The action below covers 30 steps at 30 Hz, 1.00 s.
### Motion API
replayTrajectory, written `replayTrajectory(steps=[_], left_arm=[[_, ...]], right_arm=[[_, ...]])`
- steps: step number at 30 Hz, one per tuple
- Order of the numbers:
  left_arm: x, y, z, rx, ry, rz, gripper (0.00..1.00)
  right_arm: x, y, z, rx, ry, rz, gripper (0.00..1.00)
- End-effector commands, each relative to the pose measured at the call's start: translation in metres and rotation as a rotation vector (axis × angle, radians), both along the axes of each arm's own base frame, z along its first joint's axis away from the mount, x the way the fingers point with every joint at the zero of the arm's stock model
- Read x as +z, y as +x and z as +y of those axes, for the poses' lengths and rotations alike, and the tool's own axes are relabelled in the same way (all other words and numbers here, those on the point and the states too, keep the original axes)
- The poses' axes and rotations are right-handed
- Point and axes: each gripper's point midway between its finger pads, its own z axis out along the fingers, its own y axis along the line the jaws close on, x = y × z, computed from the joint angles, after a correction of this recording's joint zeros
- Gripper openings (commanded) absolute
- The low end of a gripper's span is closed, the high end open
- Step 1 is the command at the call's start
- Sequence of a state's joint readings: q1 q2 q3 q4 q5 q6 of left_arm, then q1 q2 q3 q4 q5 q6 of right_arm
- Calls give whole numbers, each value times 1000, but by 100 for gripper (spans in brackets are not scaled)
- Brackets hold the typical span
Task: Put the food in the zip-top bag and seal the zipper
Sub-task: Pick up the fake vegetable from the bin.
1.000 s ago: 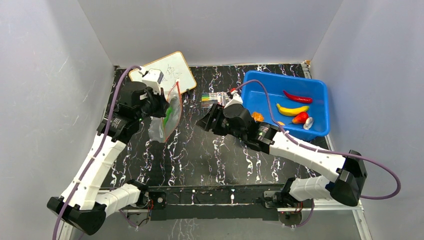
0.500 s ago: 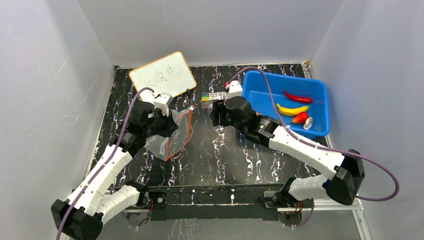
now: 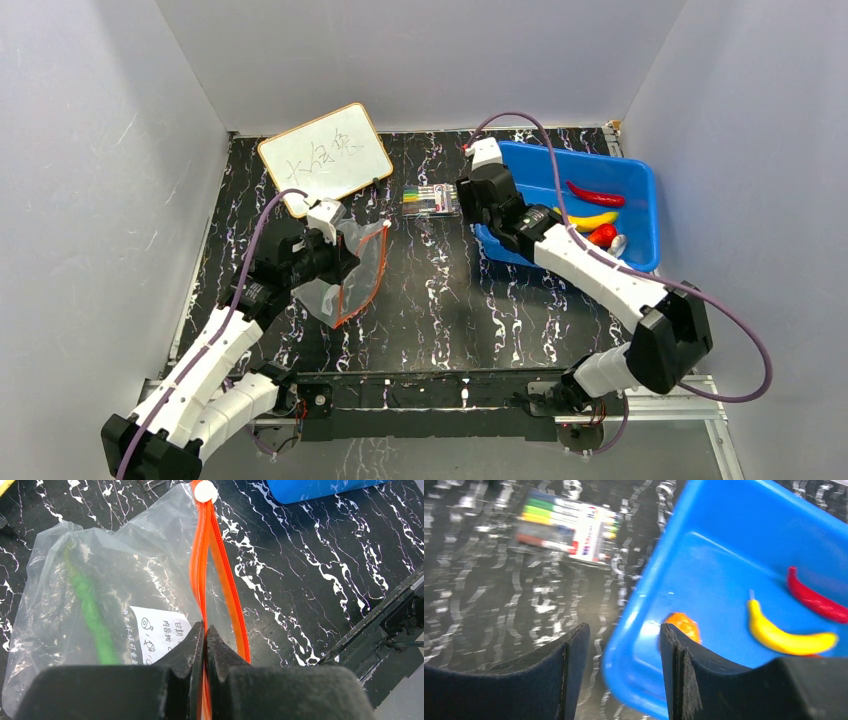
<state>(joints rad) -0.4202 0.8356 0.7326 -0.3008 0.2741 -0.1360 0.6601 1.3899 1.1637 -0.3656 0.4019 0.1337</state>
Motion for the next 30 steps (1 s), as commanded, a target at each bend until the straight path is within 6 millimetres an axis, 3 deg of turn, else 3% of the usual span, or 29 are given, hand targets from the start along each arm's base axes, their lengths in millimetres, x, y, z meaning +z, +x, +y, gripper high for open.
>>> replayTrajectory(steps=[1, 6, 10, 11, 12, 18, 21, 30], left_arm=[[15, 1, -5, -34, -27, -61, 0], [18, -2, -3, -36, -33, -84, 0], [21, -2, -4, -44, -36, -89, 0], [21, -3, -4, -45, -37, -88, 0], [24, -4, -3, -43, -42, -105, 0], [26, -5, -1, -35, -37, -118, 0], [27, -5, 0, -32, -39, -125, 0], [26, -3, 1, -24, -31, -128, 0]], right_arm=[[20, 38, -56, -132, -216, -89, 50], [20, 66, -110, -273, -350, -108, 46], [13, 85, -139, -336, -441, -121, 46], [9, 89, -147, -351, -453, -115, 46], [-7, 105, -170, -399, -484, -78, 45], [-28, 123, -202, -476, -504, -61, 42], [-52, 130, -220, -505, -523, -37, 39], [-91, 147, -244, -495, -587, -12, 37]])
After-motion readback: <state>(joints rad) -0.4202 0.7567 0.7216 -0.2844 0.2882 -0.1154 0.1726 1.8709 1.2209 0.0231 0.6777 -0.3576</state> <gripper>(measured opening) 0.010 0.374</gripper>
